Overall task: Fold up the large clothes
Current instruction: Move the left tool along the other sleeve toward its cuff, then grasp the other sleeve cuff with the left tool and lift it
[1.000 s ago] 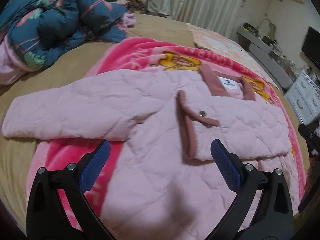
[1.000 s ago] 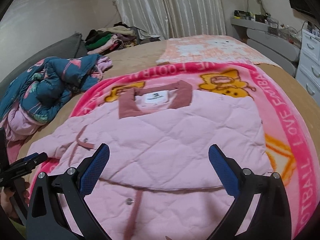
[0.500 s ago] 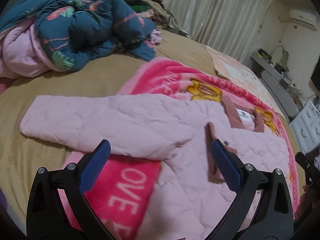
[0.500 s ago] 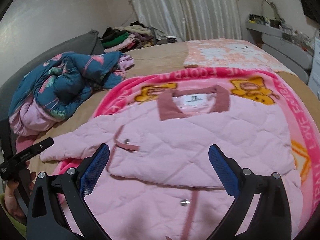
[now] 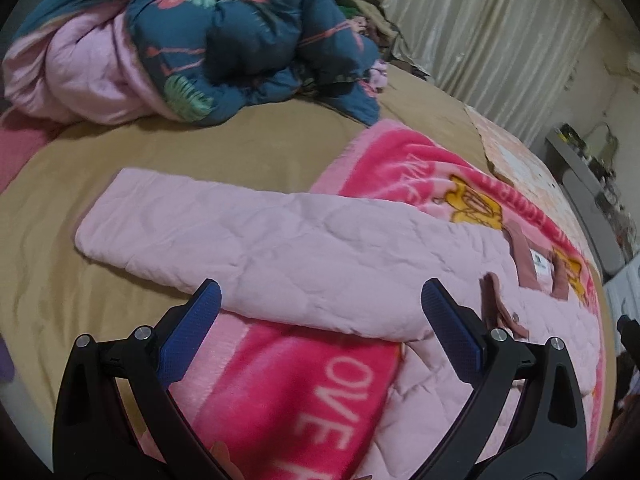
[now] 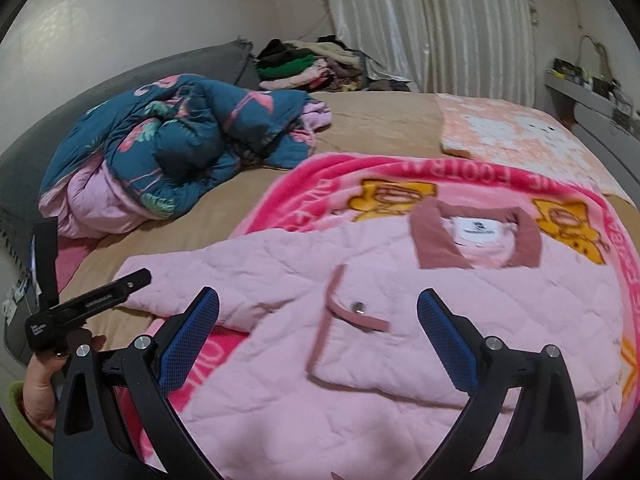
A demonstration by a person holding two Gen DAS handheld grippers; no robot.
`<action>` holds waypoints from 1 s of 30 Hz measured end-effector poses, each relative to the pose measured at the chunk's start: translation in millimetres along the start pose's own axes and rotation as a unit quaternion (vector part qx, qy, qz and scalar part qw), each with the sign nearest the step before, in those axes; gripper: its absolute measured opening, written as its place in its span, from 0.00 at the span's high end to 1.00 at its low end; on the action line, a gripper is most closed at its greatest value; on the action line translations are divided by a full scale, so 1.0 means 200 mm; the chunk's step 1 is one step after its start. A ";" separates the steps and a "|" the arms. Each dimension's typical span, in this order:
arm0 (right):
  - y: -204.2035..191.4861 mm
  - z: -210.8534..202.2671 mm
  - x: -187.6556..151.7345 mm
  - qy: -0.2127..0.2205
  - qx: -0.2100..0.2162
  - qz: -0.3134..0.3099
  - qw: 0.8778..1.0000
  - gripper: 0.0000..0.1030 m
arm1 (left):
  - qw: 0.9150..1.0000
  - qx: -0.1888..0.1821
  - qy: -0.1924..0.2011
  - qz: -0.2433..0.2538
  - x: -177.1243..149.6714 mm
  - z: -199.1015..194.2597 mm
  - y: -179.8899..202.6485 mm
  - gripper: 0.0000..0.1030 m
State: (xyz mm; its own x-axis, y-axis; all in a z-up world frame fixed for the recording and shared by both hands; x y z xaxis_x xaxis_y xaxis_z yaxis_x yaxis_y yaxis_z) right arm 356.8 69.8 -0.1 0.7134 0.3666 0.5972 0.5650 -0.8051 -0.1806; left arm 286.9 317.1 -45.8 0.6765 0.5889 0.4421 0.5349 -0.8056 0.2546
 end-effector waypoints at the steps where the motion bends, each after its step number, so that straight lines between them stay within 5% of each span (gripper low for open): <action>1: -0.03 0.01 0.01 -0.001 0.003 -0.005 1.000 0.04 | 1.000 0.001 -0.001 -0.012 0.01 0.00 -0.04 0.09; 19: -0.55 0.37 0.10 -0.059 0.032 -0.087 0.994 0.04 | 0.988 -0.018 -0.012 -0.154 0.08 0.05 -0.48 0.09; 30: -0.60 0.67 -0.05 -0.119 0.026 -0.093 0.988 0.04 | 0.969 -0.036 -0.066 -0.234 0.03 0.29 -0.71 0.09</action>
State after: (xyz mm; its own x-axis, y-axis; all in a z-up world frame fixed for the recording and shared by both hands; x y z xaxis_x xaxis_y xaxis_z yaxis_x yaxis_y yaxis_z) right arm 336.5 225.6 -88.4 0.6686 0.6111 0.4236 0.7120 -0.6904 -0.1277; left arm 243.6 439.6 -128.6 0.4295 0.8905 0.1501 0.7656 -0.4473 0.4623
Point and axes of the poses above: each gripper's, at about its wrist camera, not at the fingertips, and z roughly the way its jaws point, y to its right, x to its top, the point moved 10 cm from there along z, roughly the way its jaws point, and after that the axes turned 14 degrees about -y, right-handed, at the moved point
